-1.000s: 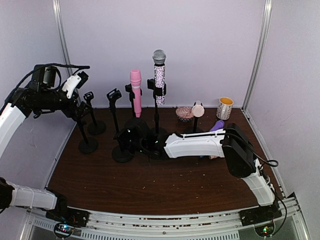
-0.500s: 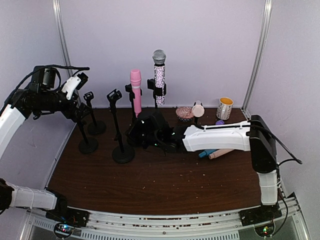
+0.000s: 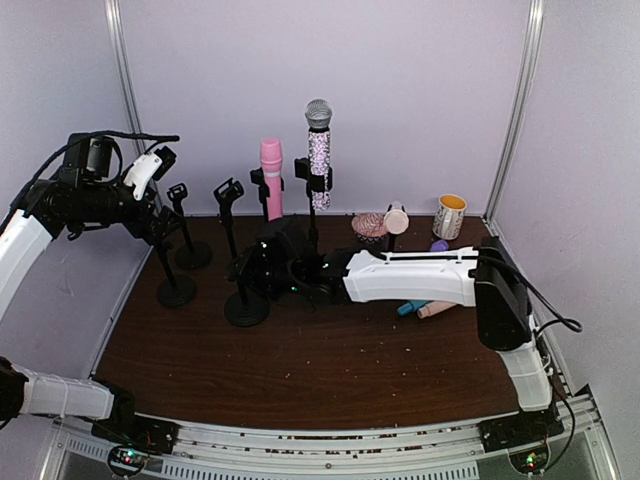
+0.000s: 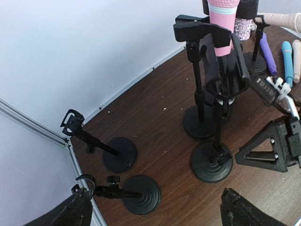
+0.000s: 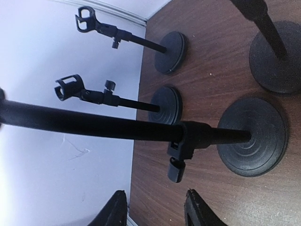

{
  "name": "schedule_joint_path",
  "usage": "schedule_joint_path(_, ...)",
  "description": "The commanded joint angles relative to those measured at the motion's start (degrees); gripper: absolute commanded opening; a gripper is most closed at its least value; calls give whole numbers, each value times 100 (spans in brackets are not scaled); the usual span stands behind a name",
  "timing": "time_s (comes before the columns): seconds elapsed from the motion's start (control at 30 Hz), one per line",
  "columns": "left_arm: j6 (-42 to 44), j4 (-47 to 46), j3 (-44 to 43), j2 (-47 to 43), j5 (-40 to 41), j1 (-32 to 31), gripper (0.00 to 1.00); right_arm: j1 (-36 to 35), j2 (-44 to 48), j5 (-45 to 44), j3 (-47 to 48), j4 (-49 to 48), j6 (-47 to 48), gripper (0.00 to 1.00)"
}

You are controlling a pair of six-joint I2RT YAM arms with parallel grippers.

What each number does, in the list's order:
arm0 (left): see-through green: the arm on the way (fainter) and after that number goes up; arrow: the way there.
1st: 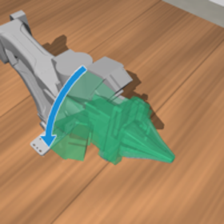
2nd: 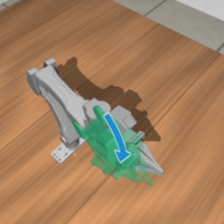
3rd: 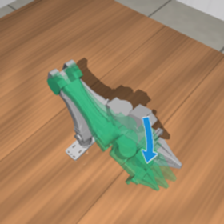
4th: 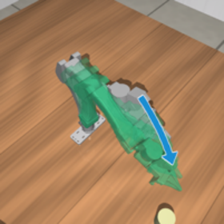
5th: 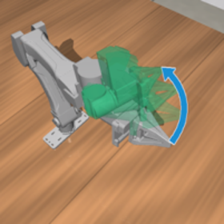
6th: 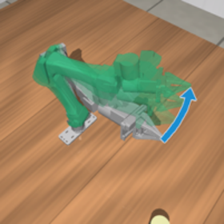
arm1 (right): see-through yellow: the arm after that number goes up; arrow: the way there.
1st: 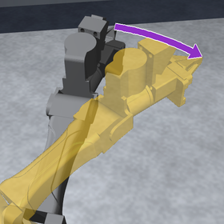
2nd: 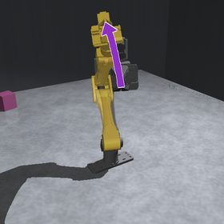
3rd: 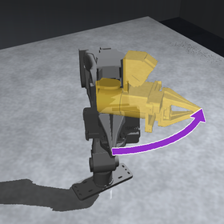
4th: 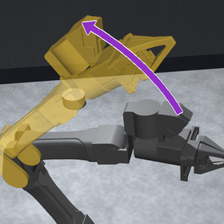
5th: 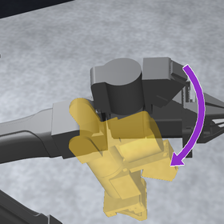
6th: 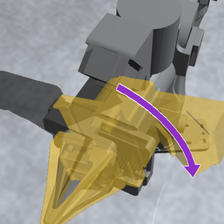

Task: Remove the microphone from the stand
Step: Unscrew the knob on the stand of the microphone stand.

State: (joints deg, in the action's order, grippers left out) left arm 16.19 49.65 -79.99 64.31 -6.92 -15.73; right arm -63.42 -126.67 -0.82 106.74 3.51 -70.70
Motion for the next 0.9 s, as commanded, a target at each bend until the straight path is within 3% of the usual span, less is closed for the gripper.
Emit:
schedule_joint_path(0.0,16,-231,20,-71,-63,52,98,-62,-395,98,386,140,-360,43)
schedule_joint_path(0.27,-10,-223,14,-97,-153,54,98,-64,-775,100,480,-486,-833,41)
schedule_joint_path(0.87,25,-227,149,-100,-232,60,98,96,-1185,37,775,-924,-1206,35)
